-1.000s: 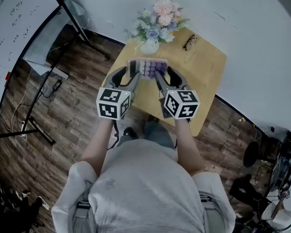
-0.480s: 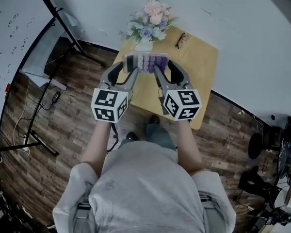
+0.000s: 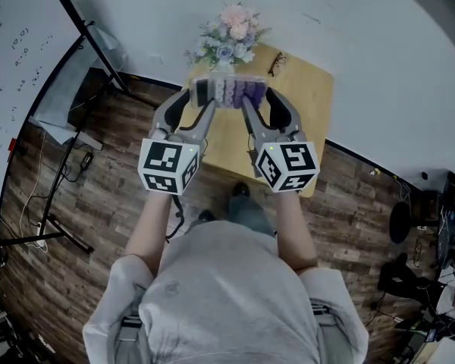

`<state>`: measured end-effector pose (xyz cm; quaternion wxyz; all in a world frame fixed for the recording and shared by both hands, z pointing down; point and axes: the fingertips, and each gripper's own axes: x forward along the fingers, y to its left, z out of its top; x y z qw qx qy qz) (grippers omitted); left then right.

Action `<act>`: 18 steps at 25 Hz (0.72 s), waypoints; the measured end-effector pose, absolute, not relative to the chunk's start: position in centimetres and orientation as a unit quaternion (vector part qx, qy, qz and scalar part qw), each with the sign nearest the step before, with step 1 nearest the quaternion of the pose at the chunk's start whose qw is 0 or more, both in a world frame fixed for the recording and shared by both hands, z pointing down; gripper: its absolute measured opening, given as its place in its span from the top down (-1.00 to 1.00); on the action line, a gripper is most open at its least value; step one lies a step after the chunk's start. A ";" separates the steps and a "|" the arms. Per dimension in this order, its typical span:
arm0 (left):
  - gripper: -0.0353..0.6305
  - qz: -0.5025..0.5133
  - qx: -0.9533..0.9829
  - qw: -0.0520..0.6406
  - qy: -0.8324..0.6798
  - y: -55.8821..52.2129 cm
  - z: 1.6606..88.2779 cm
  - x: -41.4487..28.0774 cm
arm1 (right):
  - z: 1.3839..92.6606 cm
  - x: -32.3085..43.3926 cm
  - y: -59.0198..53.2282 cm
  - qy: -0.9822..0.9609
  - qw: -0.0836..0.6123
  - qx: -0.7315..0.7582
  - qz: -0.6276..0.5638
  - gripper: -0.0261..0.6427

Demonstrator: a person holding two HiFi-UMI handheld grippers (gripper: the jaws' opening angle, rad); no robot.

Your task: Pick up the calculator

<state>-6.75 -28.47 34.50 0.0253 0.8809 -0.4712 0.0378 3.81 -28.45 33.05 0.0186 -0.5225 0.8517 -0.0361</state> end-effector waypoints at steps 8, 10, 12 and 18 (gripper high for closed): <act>0.29 0.017 0.887 -0.011 -0.462 -27.3 31.6 -6.7 | 30.5 3.9 -27.1 0.846 0.044 -0.531 -0.009 0.35; 0.32 0.011 0.887 -0.020 -0.462 -27.1 30.9 -6.8 | 29.9 3.9 -26.8 0.845 0.051 -0.533 -0.003 0.35; 0.32 0.005 0.887 -0.027 -0.461 -26.9 30.2 -6.8 | 29.3 3.9 -26.5 0.843 0.057 -0.534 0.002 0.35; 0.32 -0.002 0.888 -0.050 -0.458 -26.3 28.7 -6.7 | 27.7 3.9 -25.7 0.839 0.066 -0.539 0.025 0.35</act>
